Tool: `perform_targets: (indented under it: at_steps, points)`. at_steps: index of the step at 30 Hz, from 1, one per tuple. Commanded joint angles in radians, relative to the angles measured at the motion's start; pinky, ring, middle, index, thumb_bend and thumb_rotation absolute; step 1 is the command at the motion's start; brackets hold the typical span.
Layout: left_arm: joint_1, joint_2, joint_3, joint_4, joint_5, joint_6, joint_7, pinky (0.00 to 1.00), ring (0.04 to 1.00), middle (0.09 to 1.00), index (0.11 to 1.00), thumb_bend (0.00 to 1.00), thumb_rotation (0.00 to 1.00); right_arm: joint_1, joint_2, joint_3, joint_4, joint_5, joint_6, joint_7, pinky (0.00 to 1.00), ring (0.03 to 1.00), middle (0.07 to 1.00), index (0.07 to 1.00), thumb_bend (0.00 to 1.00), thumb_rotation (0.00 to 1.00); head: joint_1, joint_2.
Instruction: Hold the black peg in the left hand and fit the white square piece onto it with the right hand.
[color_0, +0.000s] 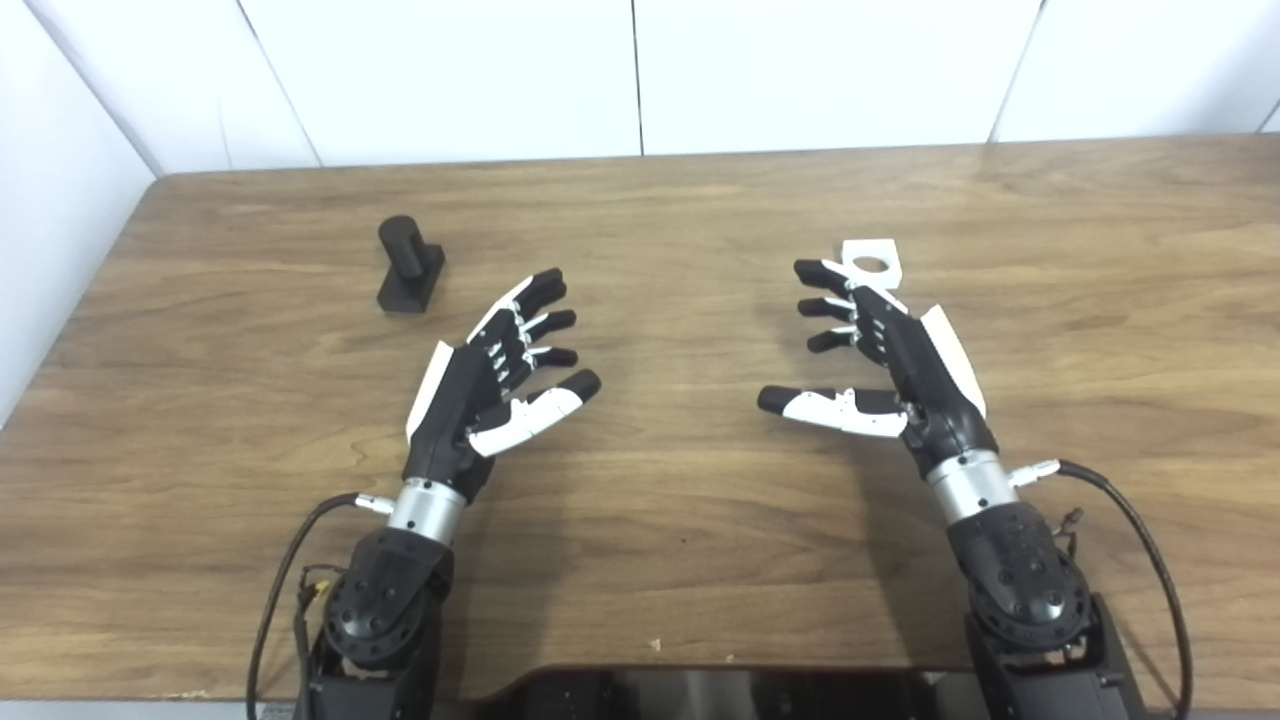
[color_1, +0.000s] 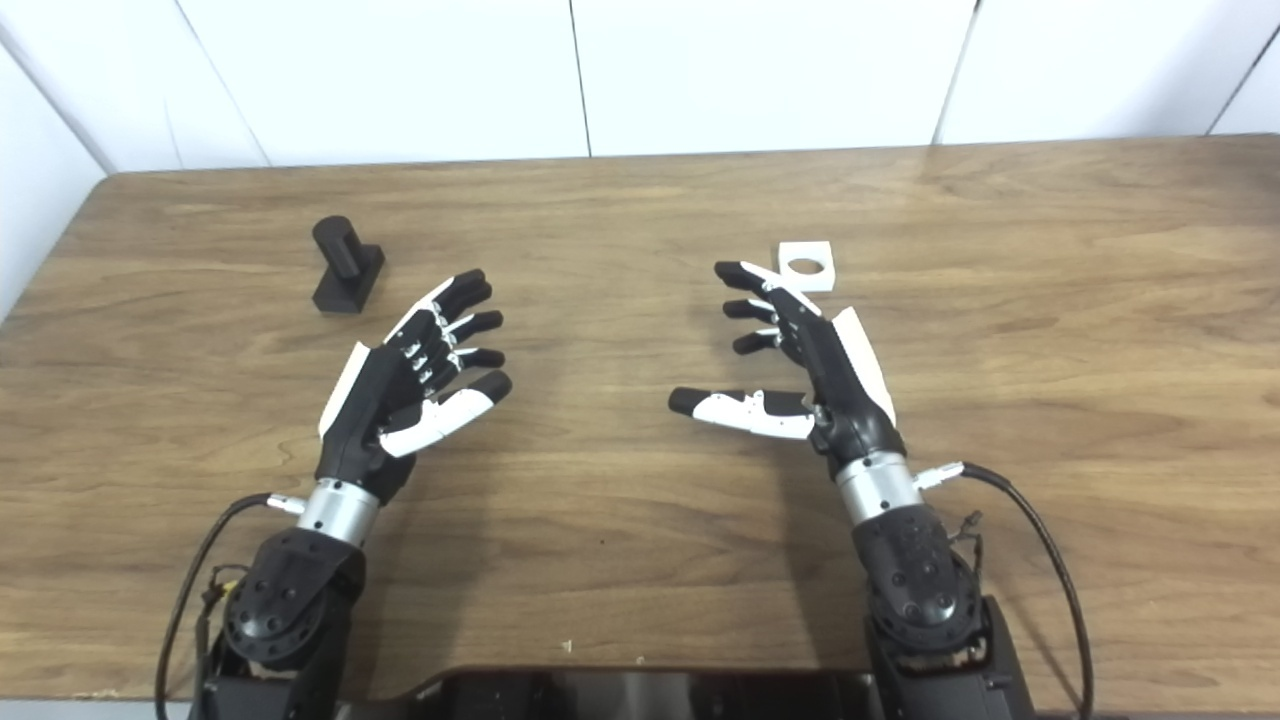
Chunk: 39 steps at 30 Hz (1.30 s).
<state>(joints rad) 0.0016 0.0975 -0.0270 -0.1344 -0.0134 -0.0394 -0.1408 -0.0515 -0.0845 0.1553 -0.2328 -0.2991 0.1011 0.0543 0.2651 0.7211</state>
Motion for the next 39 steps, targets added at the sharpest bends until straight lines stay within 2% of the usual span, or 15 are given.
perform_targets:
  at_steps: [1, 2, 5, 7, 11, 24, 28, 31, 35, 39]
  points:
    - [-0.025, -0.008, -0.006, -0.001, 0.017, -0.042, 0.013, 0.67, 0.827, 0.902, 0.885, 0.76, 0.32, -0.022, -0.005, -0.011, -0.021, 0.002, -0.049, -0.013, 0.64, 0.786, 0.85, 0.825, 0.82, 0.3, 0.021, -0.007]
    - [-0.024, -0.015, -0.011, 0.004, 0.02, -0.041, 0.017, 0.67, 0.826, 0.901, 0.882, 0.76, 0.31, -0.019, -0.013, -0.016, -0.019, 0.007, -0.054, -0.011, 0.64, 0.786, 0.849, 0.827, 0.81, 0.3, 0.061, -0.022]
    - [-0.025, -0.032, -0.025, 0.025, 0.036, -0.049, 0.029, 0.69, 0.824, 0.906, 0.878, 0.76, 0.28, -0.014, -0.033, -0.027, 0.002, 0.021, -0.082, -0.008, 0.64, 0.796, 0.863, 0.835, 0.8, 0.29, 0.092, -0.036]
    - [-0.025, -0.043, -0.031, 0.037, 0.055, -0.057, 0.041, 0.71, 0.828, 0.899, 0.873, 0.78, 0.3, -0.014, -0.041, -0.034, 0.02, 0.027, -0.105, -0.01, 0.64, 0.797, 0.867, 0.835, 0.8, 0.31, 0.094, -0.041]
    - [-0.028, -0.062, -0.027, 0.036, 0.068, -0.056, 0.059, 0.69, 0.827, 0.882, 0.859, 0.8, 0.31, -0.015, -0.046, -0.041, 0.036, 0.026, -0.124, -0.015, 0.63, 0.805, 0.874, 0.827, 0.82, 0.32, 0.086, -0.04]
    - [-0.028, -0.088, -0.004, -0.034, 0.193, -0.007, 0.166, 0.68, 0.791, 0.83, 0.798, 0.77, 0.25, -0.015, -0.054, -0.05, 0.047, 0.033, -0.129, -0.009, 0.66, 0.804, 0.866, 0.823, 0.83, 0.32, 0.085, -0.047]
    - [-0.042, -0.089, 0.003, -0.052, 0.271, 0.013, 0.21, 0.66, 0.771, 0.81, 0.779, 0.76, 0.24, -0.021, -0.057, -0.051, 0.051, 0.025, -0.128, -0.011, 0.65, 0.799, 0.863, 0.819, 0.83, 0.32, 0.081, -0.048]
    - [-0.056, -0.097, 0.01, -0.065, 0.363, 0.03, 0.267, 0.64, 0.769, 0.809, 0.768, 0.77, 0.25, -0.026, -0.059, -0.053, 0.053, 0.026, -0.128, -0.012, 0.65, 0.797, 0.859, 0.817, 0.83, 0.32, 0.081, -0.049]
    - [-0.073, -0.107, 0.013, -0.085, 0.484, 0.074, 0.328, 0.67, 0.783, 0.815, 0.763, 0.76, 0.23, -0.029, -0.06, -0.055, 0.051, 0.034, -0.117, -0.007, 0.65, 0.798, 0.86, 0.817, 0.82, 0.3, 0.082, -0.051]
    - [-0.092, -0.113, 0.025, -0.095, 0.539, 0.109, 0.368, 0.71, 0.811, 0.825, 0.752, 0.75, 0.2, -0.031, -0.063, -0.055, 0.048, 0.037, -0.115, -0.003, 0.66, 0.8, 0.862, 0.819, 0.82, 0.31, 0.083, -0.052]
